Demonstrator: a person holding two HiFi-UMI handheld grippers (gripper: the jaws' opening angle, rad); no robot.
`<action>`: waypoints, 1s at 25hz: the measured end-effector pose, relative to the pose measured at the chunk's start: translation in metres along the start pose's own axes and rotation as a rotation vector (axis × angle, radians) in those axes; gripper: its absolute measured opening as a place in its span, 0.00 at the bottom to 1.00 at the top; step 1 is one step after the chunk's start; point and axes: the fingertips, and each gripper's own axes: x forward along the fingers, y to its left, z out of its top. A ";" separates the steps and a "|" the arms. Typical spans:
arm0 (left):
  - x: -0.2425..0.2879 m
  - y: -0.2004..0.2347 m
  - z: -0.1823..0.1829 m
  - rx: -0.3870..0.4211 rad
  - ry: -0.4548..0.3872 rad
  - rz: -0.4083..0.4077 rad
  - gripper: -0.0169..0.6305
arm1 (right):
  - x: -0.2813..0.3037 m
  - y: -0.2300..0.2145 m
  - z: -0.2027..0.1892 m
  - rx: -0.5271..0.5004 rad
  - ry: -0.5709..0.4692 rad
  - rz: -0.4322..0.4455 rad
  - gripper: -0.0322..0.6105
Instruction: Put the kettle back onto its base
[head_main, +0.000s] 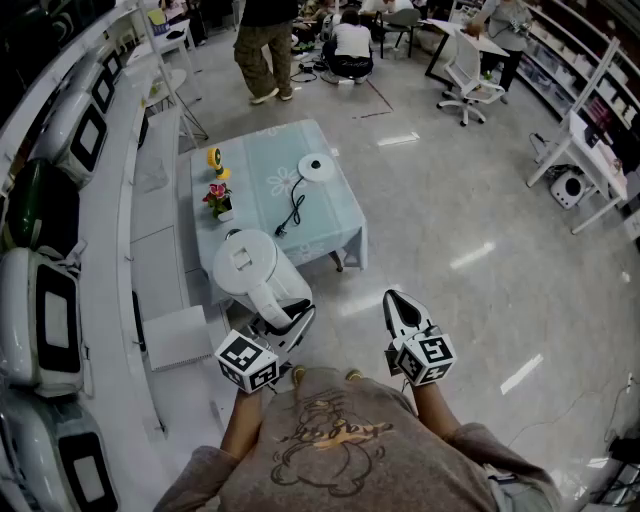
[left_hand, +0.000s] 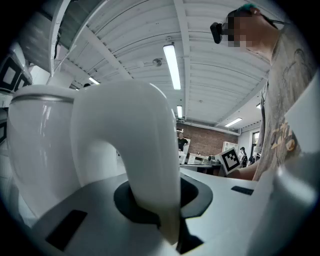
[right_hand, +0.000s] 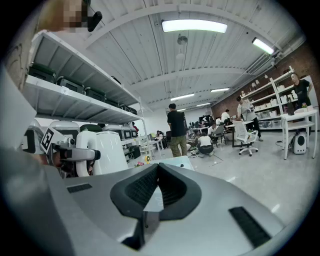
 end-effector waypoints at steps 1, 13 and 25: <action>-0.001 0.001 0.001 -0.001 0.002 -0.004 0.13 | 0.002 0.001 0.000 0.004 0.001 0.000 0.05; -0.011 0.031 -0.003 0.031 0.028 -0.054 0.13 | 0.026 0.021 -0.011 0.017 -0.016 -0.023 0.05; 0.014 0.080 0.014 0.025 0.032 -0.064 0.13 | 0.077 0.006 -0.002 0.011 -0.009 -0.022 0.05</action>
